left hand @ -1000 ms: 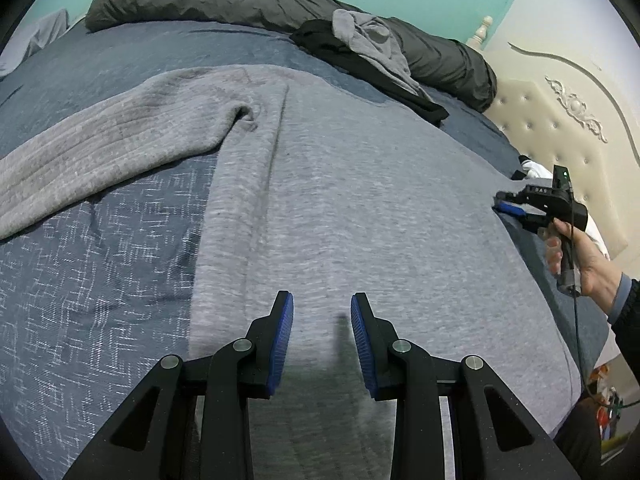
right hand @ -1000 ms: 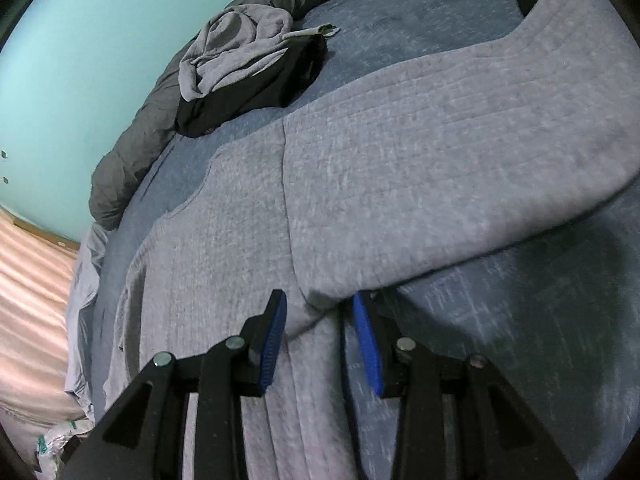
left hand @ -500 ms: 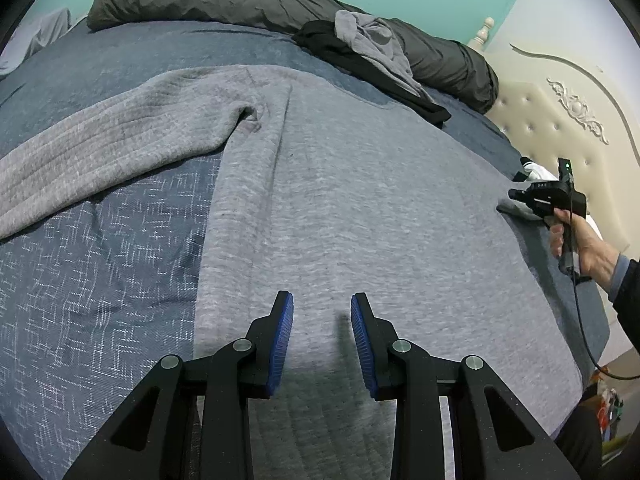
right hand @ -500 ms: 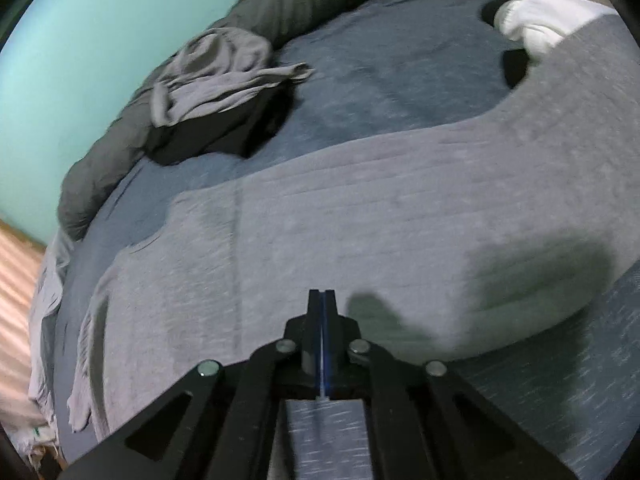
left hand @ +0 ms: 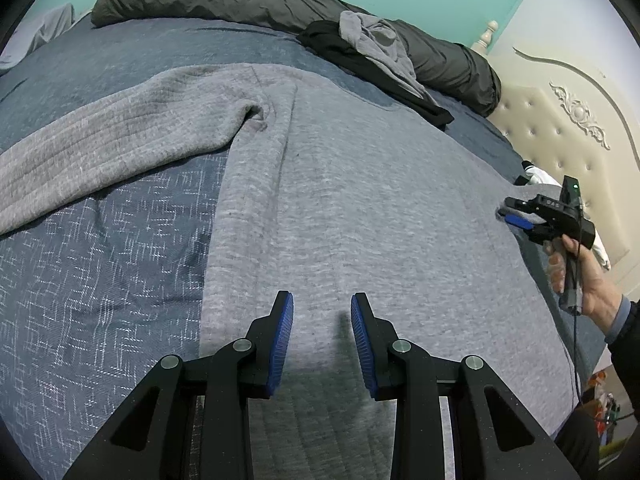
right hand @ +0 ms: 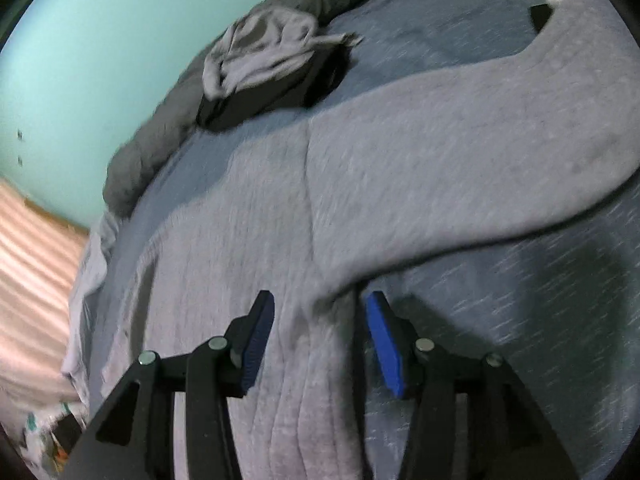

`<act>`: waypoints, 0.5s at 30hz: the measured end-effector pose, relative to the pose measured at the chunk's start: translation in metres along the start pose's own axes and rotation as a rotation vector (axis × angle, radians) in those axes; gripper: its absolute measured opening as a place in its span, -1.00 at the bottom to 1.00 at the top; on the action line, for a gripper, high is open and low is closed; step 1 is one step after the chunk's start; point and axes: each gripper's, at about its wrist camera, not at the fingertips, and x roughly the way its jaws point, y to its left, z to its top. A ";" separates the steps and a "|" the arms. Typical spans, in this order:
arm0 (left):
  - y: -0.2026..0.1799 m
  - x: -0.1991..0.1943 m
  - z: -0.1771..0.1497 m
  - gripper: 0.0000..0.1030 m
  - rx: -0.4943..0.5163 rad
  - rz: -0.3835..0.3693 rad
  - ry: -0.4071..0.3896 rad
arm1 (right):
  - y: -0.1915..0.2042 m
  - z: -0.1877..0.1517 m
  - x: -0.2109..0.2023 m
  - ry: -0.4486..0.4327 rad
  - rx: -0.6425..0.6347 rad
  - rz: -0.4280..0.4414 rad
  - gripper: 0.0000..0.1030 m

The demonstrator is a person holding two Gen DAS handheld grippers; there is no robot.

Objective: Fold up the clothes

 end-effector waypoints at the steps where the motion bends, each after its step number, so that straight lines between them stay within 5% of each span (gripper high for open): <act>1: 0.001 0.000 0.000 -0.36 -0.001 0.000 0.000 | 0.003 -0.002 0.005 0.008 -0.013 -0.009 -0.03; 3: 0.002 0.000 0.000 -0.36 -0.004 0.000 0.000 | 0.003 -0.001 0.015 0.021 -0.011 -0.026 -0.06; 7: 0.004 0.000 -0.001 -0.36 -0.009 0.000 0.001 | 0.000 0.006 0.025 0.006 -0.030 -0.075 -0.77; 15: 0.006 -0.001 0.000 -0.36 -0.016 0.001 -0.002 | -0.010 0.022 0.021 -0.037 -0.020 -0.101 -0.89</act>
